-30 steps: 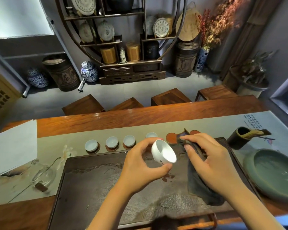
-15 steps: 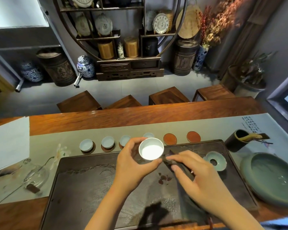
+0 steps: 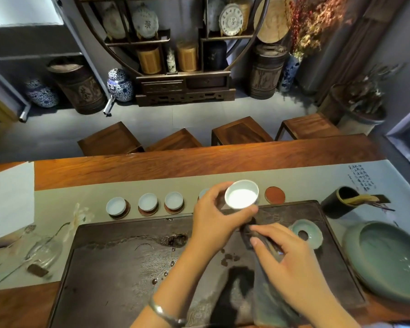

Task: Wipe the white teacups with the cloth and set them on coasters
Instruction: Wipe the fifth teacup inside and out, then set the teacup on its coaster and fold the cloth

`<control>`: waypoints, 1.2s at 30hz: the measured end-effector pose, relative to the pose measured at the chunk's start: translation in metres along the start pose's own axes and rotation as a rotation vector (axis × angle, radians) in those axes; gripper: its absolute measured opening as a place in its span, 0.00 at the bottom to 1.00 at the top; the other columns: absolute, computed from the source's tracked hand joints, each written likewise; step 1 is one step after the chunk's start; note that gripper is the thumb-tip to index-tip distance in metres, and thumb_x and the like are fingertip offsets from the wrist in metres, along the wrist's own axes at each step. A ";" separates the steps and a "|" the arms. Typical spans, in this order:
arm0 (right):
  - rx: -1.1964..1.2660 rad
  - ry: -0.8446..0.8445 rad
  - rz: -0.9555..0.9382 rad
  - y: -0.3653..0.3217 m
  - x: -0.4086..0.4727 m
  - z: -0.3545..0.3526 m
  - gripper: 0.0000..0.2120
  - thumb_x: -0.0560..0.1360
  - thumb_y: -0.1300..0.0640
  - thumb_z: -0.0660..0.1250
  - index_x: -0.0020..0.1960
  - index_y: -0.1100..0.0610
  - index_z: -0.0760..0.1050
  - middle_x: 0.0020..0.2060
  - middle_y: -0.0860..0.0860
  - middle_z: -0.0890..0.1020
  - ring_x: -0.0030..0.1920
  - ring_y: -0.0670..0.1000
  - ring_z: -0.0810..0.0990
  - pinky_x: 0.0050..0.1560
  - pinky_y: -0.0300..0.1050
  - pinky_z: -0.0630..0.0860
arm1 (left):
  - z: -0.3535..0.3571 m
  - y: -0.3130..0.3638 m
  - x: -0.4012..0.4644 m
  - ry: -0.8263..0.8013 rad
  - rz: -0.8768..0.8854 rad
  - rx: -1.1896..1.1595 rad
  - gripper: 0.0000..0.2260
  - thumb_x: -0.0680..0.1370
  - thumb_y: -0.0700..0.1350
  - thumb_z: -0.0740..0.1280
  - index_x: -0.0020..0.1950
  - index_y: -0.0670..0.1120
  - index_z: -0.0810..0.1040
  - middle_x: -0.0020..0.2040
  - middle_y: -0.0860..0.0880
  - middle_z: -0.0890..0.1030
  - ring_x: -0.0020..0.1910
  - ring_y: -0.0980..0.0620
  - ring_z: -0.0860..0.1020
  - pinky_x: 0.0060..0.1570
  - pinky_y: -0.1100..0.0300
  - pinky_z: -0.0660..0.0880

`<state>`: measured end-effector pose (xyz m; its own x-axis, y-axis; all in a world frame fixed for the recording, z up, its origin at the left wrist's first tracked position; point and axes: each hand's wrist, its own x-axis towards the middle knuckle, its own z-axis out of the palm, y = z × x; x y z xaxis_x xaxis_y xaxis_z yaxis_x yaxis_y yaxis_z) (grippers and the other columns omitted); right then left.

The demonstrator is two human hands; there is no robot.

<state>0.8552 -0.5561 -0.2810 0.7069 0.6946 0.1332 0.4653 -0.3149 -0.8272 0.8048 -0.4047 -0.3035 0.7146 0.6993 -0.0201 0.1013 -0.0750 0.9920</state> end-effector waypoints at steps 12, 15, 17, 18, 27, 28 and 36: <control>-0.167 0.048 0.035 0.066 0.060 -0.041 0.12 0.73 0.62 0.68 0.54 0.50 0.79 0.48 0.35 0.77 0.52 0.27 0.71 0.51 0.19 0.63 | 0.058 -0.079 0.100 0.041 -0.140 0.302 0.26 0.62 0.49 0.80 0.53 0.55 0.71 0.53 0.56 0.74 0.48 0.58 0.74 0.37 0.73 0.66; -0.168 0.056 0.033 0.083 0.076 -0.043 0.12 0.73 0.63 0.69 0.54 0.51 0.80 0.47 0.37 0.78 0.51 0.26 0.71 0.51 0.19 0.63 | 0.070 -0.115 0.115 0.030 -0.182 0.426 0.26 0.63 0.52 0.79 0.54 0.53 0.69 0.52 0.53 0.72 0.49 0.53 0.73 0.38 0.65 0.66; -0.169 0.046 0.031 0.092 0.087 -0.044 0.11 0.73 0.63 0.69 0.54 0.52 0.80 0.46 0.41 0.79 0.51 0.27 0.72 0.51 0.20 0.64 | 0.077 -0.134 0.124 0.016 -0.199 0.490 0.25 0.63 0.54 0.79 0.53 0.51 0.71 0.51 0.53 0.74 0.50 0.51 0.74 0.42 0.59 0.69; -0.171 0.032 0.030 0.097 0.092 -0.045 0.11 0.73 0.63 0.69 0.54 0.52 0.80 0.47 0.42 0.79 0.51 0.28 0.72 0.52 0.20 0.64 | 0.079 -0.142 0.128 0.009 -0.206 0.514 0.25 0.63 0.54 0.79 0.54 0.50 0.73 0.51 0.52 0.76 0.51 0.50 0.75 0.44 0.57 0.70; -0.178 -0.013 0.046 0.130 0.120 -0.053 0.10 0.73 0.64 0.69 0.53 0.54 0.80 0.46 0.44 0.80 0.49 0.37 0.75 0.52 0.22 0.65 | 0.100 -0.183 0.139 -0.042 -0.270 0.611 0.27 0.63 0.49 0.79 0.57 0.45 0.74 0.54 0.46 0.78 0.53 0.45 0.75 0.50 0.52 0.73; -0.177 -0.013 0.053 0.132 0.121 -0.054 0.10 0.73 0.64 0.69 0.53 0.54 0.80 0.46 0.44 0.80 0.49 0.37 0.75 0.51 0.22 0.65 | 0.101 -0.185 0.138 -0.050 -0.262 0.631 0.28 0.63 0.49 0.79 0.58 0.45 0.74 0.55 0.46 0.78 0.54 0.45 0.74 0.50 0.51 0.74; -0.149 -0.017 0.066 0.138 0.125 -0.052 0.10 0.73 0.65 0.69 0.53 0.55 0.80 0.46 0.46 0.81 0.49 0.39 0.76 0.51 0.24 0.67 | 0.107 -0.191 0.140 -0.046 -0.245 0.723 0.30 0.63 0.50 0.78 0.61 0.46 0.71 0.55 0.45 0.75 0.55 0.44 0.72 0.48 0.53 0.72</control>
<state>1.0357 -0.5469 -0.3504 0.7301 0.6796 0.0708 0.4929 -0.4521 -0.7434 0.9591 -0.3686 -0.5092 0.6399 0.7266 -0.2501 0.6773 -0.3794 0.6303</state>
